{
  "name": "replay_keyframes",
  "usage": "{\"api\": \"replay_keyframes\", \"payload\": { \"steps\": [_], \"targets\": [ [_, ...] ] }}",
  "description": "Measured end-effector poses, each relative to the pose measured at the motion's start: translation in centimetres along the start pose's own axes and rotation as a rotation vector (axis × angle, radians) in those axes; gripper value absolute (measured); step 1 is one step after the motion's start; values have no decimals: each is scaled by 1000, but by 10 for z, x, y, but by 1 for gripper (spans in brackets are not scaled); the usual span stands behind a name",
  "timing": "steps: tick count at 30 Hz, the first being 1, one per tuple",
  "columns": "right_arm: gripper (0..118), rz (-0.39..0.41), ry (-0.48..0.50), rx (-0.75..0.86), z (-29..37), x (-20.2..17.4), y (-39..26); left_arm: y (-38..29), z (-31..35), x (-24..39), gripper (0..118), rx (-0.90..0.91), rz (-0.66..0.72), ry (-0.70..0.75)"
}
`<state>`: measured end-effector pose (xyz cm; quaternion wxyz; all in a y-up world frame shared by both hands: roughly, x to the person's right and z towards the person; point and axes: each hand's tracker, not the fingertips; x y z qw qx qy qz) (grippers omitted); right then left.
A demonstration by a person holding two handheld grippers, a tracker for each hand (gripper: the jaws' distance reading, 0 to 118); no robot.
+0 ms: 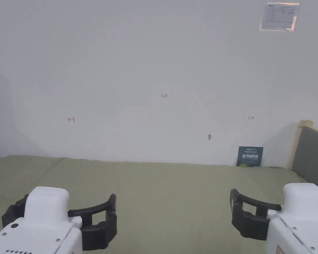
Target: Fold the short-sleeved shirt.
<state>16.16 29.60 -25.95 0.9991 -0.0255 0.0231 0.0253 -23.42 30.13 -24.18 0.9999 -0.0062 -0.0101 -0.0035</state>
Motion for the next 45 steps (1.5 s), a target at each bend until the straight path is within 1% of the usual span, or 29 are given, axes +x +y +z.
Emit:
{"api": "replay_keyframes", "payload": {
  "steps": [12,15,21,28,35,40,45],
  "targets": [
    [118,-3,11,-6,0,-1,-1,1,-1,2,118,-1,-3,-5],
    [118,-37,-3,-38,-2,1,0,1,-1,2,118,-1,-4,-8],
    [118,-69,-50,-39,-2,4,1,2,0,2,118,1,-4,-9],
    [118,-101,-10,-45,0,6,1,3,-1,3,118,1,-5,-13],
    [118,-105,-7,-40,1,5,2,4,0,3,118,6,-4,-11],
    [118,-83,-25,-42,1,1,1,3,1,3,118,4,-3,-7],
    [118,-80,-30,-50,1,-2,0,3,2,3,118,4,-2,-5]
  ]
}}
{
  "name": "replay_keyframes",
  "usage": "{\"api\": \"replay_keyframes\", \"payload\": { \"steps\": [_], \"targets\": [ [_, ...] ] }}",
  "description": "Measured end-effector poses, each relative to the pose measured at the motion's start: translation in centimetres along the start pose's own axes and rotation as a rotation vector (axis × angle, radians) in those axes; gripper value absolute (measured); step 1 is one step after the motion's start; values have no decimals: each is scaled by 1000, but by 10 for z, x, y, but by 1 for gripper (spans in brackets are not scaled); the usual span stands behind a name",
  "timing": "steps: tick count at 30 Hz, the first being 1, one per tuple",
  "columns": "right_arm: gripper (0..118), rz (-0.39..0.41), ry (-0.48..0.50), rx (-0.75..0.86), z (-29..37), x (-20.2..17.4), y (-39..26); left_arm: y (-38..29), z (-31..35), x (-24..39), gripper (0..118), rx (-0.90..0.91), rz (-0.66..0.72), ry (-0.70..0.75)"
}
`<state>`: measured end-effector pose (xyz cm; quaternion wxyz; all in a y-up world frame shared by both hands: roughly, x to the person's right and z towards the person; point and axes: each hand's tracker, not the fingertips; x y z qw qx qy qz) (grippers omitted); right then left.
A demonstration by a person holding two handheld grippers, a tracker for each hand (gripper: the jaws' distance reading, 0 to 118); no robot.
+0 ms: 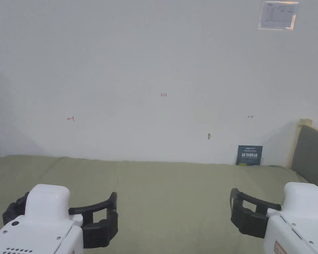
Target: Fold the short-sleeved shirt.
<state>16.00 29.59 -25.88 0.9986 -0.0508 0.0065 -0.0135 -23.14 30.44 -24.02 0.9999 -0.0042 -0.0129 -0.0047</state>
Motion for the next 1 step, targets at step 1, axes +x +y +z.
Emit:
{"api": "replay_keyframes", "payload": {
  "steps": [1],
  "targets": [
    [118,1,-1,0,0,0,0,0,0,0,118,0,1,1]
  ]
}}
